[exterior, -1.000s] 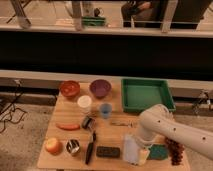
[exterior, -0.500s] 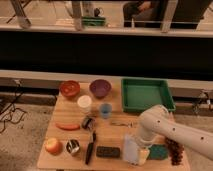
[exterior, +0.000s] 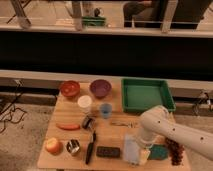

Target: Place towel in table surface

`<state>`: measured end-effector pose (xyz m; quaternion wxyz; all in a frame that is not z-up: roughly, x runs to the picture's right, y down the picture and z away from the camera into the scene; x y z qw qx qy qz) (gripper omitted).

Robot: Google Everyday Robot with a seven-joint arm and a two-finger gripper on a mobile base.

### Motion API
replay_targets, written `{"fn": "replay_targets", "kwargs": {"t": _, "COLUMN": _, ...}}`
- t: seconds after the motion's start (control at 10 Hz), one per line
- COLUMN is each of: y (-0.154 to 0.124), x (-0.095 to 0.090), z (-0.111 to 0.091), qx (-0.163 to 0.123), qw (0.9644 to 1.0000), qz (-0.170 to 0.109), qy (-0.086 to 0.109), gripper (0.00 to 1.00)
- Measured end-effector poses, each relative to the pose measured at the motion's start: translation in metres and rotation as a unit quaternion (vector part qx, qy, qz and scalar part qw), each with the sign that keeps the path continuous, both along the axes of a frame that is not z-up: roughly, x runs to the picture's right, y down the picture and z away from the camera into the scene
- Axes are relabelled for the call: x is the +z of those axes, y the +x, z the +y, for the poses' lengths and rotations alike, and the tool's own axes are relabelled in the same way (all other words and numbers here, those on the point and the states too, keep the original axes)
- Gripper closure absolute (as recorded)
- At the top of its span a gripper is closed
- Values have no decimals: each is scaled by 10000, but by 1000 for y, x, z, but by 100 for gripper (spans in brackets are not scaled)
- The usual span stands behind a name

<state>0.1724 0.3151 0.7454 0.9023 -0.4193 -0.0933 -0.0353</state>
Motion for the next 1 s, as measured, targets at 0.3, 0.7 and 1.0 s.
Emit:
{"fn": "replay_targets", "kwargs": {"t": 0.3, "y": 0, "x": 2, "z": 3, "qx": -38, "qw": 10000, "qz": 2, "qy": -44, "gripper": 20}}
{"fn": "replay_targets", "kwargs": {"t": 0.7, "y": 1, "x": 3, "z": 9, "qx": -72, "qw": 9999, "qz": 0, "qy": -90, "gripper": 34}}
{"fn": "replay_targets", "kwargs": {"t": 1.0, "y": 1, "x": 4, "z": 11, "qx": -73, "qw": 9999, "qz": -18, "qy": -107, "gripper": 63}}
